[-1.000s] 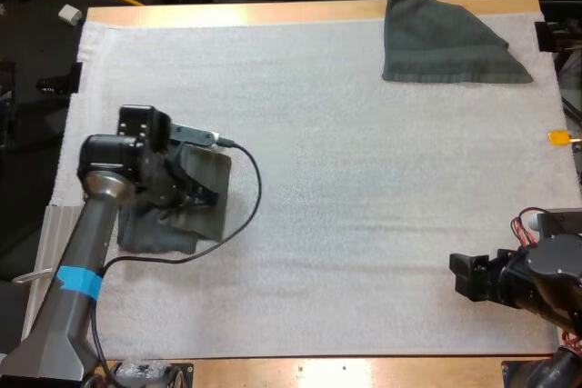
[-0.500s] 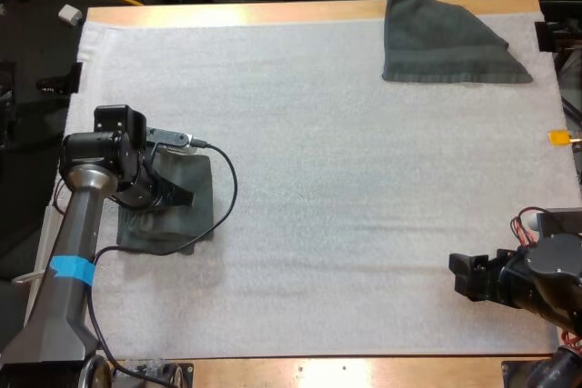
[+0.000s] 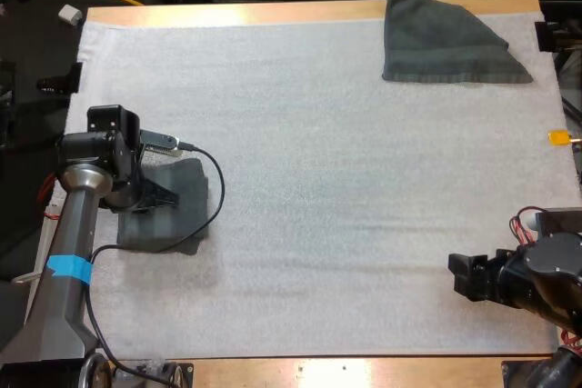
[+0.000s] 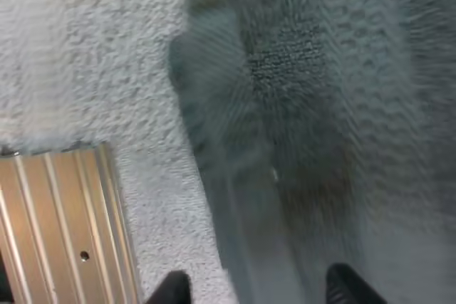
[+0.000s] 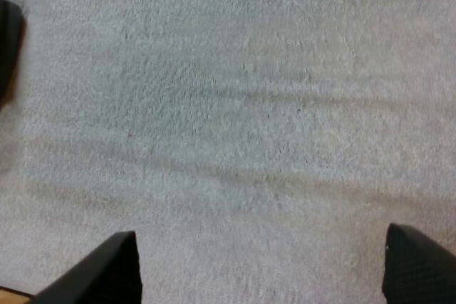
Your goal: Pick towel from pile, fold and stack
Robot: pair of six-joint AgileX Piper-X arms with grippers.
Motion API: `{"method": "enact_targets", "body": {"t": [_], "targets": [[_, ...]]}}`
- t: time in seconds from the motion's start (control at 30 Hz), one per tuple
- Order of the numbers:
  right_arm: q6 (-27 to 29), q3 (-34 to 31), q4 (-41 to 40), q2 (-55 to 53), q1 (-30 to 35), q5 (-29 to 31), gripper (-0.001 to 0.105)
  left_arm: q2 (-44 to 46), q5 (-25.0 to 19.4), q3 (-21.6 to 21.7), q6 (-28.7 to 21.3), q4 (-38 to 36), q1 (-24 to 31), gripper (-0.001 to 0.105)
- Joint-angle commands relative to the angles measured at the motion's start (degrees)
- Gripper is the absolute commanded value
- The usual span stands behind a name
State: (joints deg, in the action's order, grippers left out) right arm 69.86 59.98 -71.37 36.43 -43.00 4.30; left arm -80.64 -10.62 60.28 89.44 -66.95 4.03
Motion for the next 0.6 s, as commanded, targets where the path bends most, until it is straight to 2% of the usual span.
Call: {"method": "enact_targets", "body": {"t": [0.0,0.03,0.07,0.13,0.2,0.27,0.4,0.57], "targets": [[0.3,0.1,-0.4,-0.1,0.0,0.1,0.067,0.4,-2.0,0.2,0.0,0.1,0.2,0.048],[0.4,0.2,-0.2,0.1,-0.1,0.0,0.067,0.4,-4.3,0.3,0.1,0.2,0.2,0.058],[0.2,0.3,0.0,0.1,-0.1,-0.1,0.067,0.5,-5.6,0.4,0.3,0.2,0.2,0.061],[0.2,0.2,0.0,0.3,-0.1,-0.4,0.067,0.2,-7.4,0.5,0.8,0.2,0.2,0.063],[0.3,0.3,0.2,0.2,0.0,-0.3,0.067,0.4,-7.2,0.7,1.4,0.3,0.1,0.063],[0.3,0.3,0.2,0.3,0.0,-0.5,0.067,0.4,-5.0,0.7,1.7,0.1,0.1,0.063],[0.4,0.3,0.3,0.1,0.0,-0.5,0.067,0.5,2.4,0.2,2.2,0.7,0.1,0.062],[0.3,0.3,0.4,0.1,-0.1,-0.7,0.067,0.0,6.1,-2.5,3.2,4.1,0.6,0.062]]}}
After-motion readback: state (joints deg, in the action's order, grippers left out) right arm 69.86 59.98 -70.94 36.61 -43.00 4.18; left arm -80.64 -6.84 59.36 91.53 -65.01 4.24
